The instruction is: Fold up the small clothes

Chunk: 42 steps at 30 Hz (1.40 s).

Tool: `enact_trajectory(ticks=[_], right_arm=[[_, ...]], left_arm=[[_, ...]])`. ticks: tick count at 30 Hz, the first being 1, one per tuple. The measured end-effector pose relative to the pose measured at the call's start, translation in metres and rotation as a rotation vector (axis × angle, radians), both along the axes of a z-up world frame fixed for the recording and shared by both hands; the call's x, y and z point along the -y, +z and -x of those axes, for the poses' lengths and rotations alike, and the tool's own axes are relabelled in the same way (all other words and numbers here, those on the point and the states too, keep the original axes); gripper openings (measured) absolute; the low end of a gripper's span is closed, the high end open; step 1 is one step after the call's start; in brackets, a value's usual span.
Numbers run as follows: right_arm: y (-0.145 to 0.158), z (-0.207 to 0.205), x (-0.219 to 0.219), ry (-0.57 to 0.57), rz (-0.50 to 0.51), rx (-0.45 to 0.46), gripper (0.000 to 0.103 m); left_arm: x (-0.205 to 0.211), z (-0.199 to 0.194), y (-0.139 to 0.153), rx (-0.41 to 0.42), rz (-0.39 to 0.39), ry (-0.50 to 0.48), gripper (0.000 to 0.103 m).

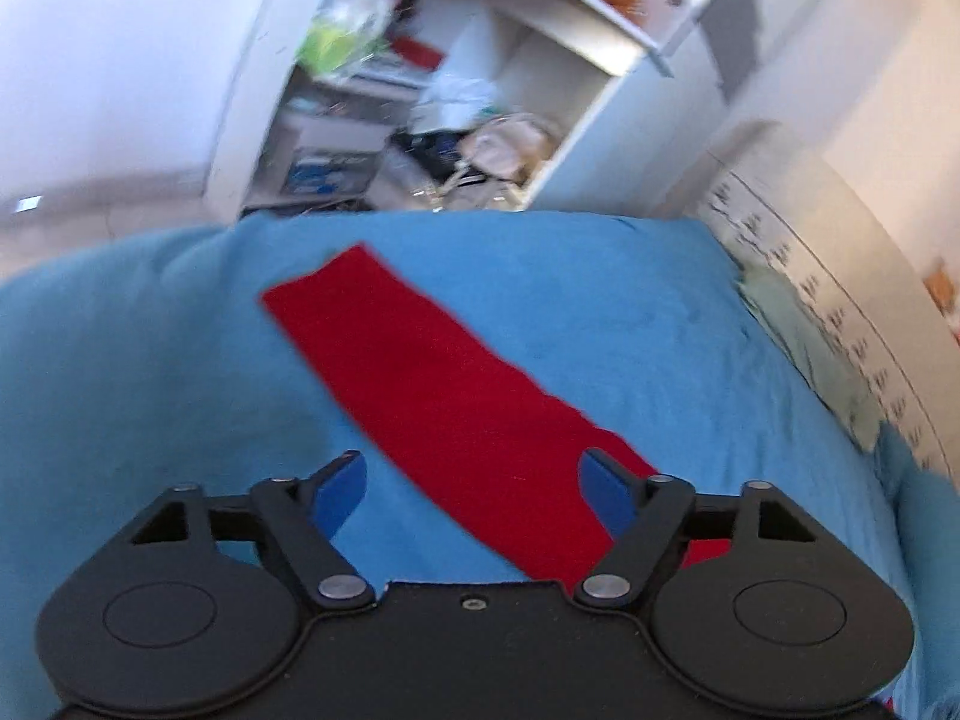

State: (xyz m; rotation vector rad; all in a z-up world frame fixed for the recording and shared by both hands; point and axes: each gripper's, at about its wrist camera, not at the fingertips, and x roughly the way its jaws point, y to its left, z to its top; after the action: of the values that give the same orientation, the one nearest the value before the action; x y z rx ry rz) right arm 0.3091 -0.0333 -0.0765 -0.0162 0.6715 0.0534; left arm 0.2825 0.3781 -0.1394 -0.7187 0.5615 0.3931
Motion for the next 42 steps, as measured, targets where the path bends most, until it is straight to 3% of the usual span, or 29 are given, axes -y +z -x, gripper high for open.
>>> enact_trajectory(ticks=[2, 6, 9, 10, 11, 13, 16, 21, 28, 32, 36, 40, 42], right_arm=[[-0.007, -0.004, -0.011, 0.013, -0.002, -0.001, 0.103], [-0.018, -0.011, -0.024, 0.027, 0.01, 0.005, 0.103], [-0.024, -0.017, -0.026, 0.029, 0.017, 0.005, 0.103], [-0.026, -0.019, -0.026, 0.028, 0.017, 0.005, 0.103], [-0.027, -0.02, -0.025, 0.027, 0.015, 0.007, 0.103], [-0.03, -0.021, -0.022, 0.022, 0.008, 0.009, 0.103], [-0.032, -0.021, -0.013, 0.004, -0.013, 0.006, 0.103], [-0.026, -0.019, 0.012, -0.043, -0.044, 0.018, 0.103], [-0.014, -0.01, 0.066, -0.117, -0.021, 0.061, 0.103], [-0.01, -0.001, 0.103, -0.156, -0.007, 0.077, 0.103], [-0.012, 0.013, 0.144, -0.206, 0.023, 0.092, 0.103], [-0.019, 0.024, 0.178, -0.257, 0.02, 0.076, 0.103], [-0.023, 0.03, 0.195, -0.271, 0.017, 0.064, 0.103]], left_arm=[[-0.01, -0.004, -0.011, 0.0, 0.028, 0.012, 0.072], [-0.015, -0.009, -0.017, 0.027, 0.007, 0.008, 0.06], [-0.023, -0.018, -0.023, 0.024, 0.007, 0.023, 0.036], [-0.026, -0.021, -0.025, 0.026, 0.015, 0.036, 0.017], [-0.028, -0.023, -0.027, 0.022, 0.023, 0.047, 0.004], [-0.031, -0.025, -0.03, 0.029, 0.046, 0.059, 0.004], [-0.023, -0.026, -0.02, 0.026, -0.001, 0.055, 0.004], [0.011, -0.033, 0.02, 0.09, -0.07, -0.016, 0.004], [0.121, -0.067, 0.093, 0.2, -0.13, -0.255, 0.004], [0.207, -0.087, 0.113, 0.251, -0.102, -0.424, 0.004], [0.296, -0.106, 0.099, 0.234, -0.065, -0.573, 0.004], [0.37, -0.116, 0.047, 0.139, -0.019, -0.672, 0.004], [0.397, -0.118, 0.017, 0.075, -0.052, -0.708, 0.004]])
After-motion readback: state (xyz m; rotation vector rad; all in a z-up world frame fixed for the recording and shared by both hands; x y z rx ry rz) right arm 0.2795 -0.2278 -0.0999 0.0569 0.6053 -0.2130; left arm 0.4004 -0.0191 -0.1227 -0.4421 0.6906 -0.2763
